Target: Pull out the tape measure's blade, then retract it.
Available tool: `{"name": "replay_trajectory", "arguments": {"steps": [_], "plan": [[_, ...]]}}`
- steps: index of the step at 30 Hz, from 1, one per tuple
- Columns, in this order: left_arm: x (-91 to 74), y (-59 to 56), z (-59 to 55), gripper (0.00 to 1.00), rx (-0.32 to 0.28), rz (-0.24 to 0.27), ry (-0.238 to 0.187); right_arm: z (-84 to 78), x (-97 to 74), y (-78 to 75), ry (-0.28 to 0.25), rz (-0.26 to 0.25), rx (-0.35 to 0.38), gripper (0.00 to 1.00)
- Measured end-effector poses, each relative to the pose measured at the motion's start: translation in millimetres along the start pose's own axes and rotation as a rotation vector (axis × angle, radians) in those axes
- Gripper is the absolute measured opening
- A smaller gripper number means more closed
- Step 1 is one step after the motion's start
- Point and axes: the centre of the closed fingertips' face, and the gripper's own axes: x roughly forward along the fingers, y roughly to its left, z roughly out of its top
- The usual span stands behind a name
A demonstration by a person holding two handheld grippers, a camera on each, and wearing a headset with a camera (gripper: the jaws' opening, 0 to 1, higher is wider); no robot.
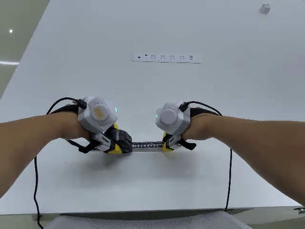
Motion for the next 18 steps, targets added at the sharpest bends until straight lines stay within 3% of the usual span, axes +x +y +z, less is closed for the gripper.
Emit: {"name": "replay_trajectory", "arguments": {"steps": [18], "plan": [[0.3, 0.6, -0.1, 0.36, -0.001, 0.006, 0.002, -10.5, -3.9, -0.7, 0.013, -0.005, 0.008, 0.12]]}}
